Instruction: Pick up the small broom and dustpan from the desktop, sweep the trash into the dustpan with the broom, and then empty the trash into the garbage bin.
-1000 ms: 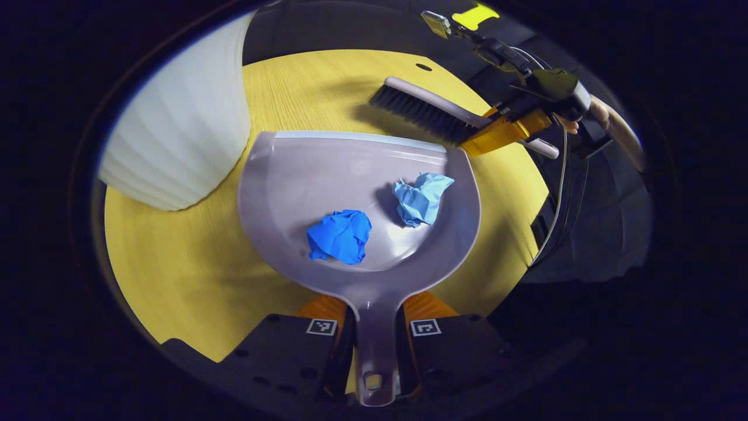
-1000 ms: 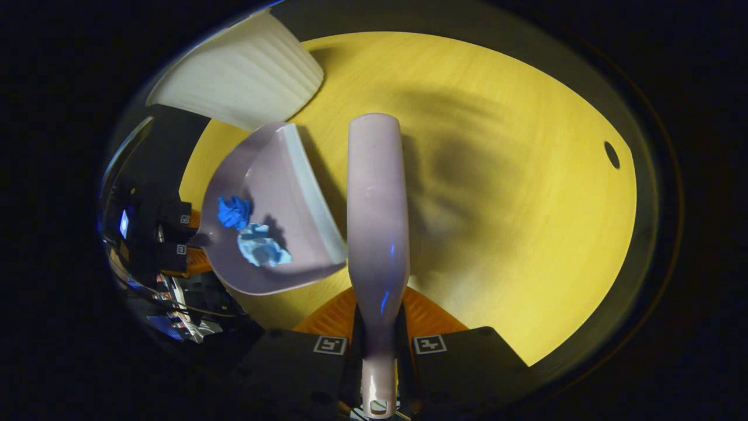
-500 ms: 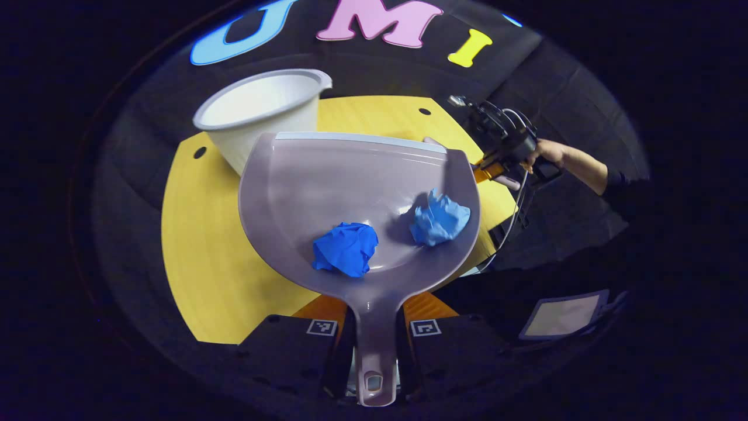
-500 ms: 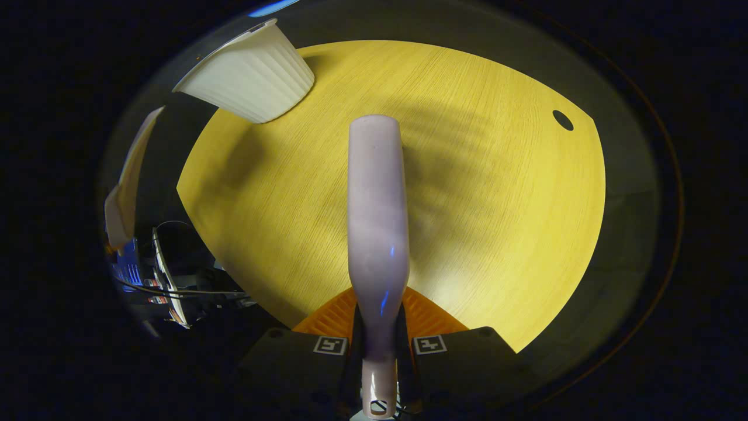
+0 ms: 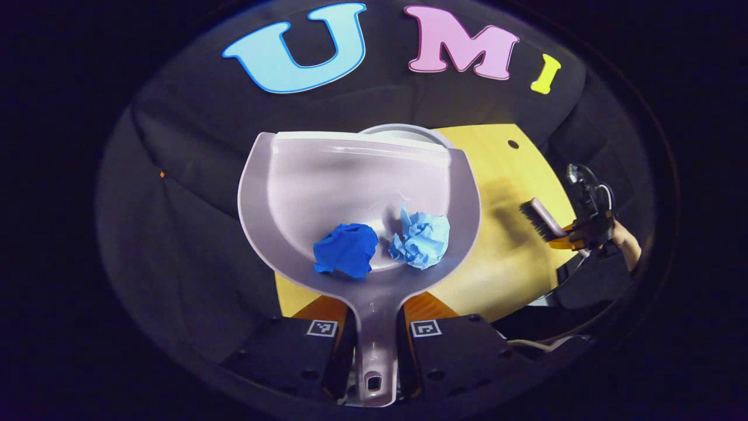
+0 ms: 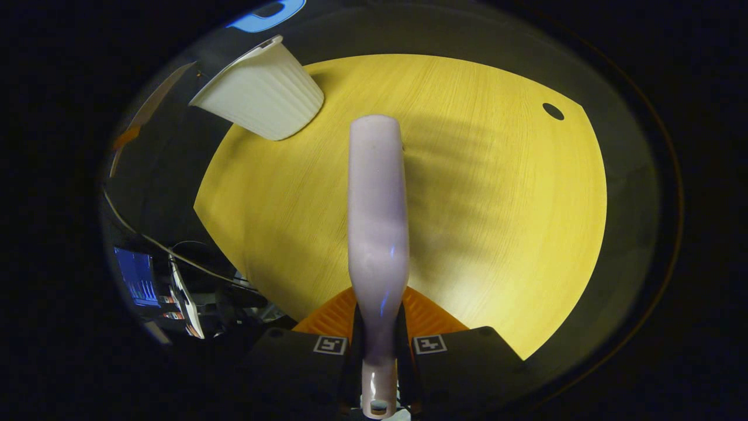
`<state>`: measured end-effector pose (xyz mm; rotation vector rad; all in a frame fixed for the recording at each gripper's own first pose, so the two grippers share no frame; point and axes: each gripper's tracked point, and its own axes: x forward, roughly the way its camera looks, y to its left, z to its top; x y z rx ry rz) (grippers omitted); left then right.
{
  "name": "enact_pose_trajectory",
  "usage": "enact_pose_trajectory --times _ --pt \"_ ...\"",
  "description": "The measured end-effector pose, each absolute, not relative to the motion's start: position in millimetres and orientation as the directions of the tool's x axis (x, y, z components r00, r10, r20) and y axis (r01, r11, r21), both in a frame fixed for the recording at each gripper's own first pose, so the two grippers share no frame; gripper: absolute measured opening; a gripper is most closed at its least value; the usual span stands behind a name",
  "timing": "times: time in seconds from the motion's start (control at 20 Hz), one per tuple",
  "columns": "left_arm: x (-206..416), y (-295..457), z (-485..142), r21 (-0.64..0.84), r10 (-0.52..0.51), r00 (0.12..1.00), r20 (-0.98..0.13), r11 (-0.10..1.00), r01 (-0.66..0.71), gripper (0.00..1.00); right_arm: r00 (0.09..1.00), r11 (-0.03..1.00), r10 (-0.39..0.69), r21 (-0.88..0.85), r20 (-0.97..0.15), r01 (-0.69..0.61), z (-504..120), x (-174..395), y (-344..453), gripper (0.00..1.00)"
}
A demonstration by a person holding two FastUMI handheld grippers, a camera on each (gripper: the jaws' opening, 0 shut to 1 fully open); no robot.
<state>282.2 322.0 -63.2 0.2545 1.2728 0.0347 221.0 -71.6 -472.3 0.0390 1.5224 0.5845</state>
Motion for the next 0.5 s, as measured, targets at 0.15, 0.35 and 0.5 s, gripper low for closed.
enact_pose_trajectory --times 0.15,0.35,0.5 --pt "318.7 319.0 -90.1 0.234 0.208 0.184 -0.961 0.963 0.135 0.29 -0.058 0.861 0.426 0.424 -0.903 -0.282 -476.4 224.5 -81.3 0.27" --pt "341.0 310.1 -96.8 0.349 0.335 0.098 -0.937 0.885 0.309 0.3 -0.022 0.863 0.474 0.469 -0.881 -0.187 -476.5 226.8 -84.9 0.28" --pt "351.4 319.8 -87.3 0.464 0.482 0.092 -0.871 0.746 0.478 0.29 -0.004 0.85 0.513 0.509 -0.858 -0.137 -480.0 230.3 -96.5 0.27"
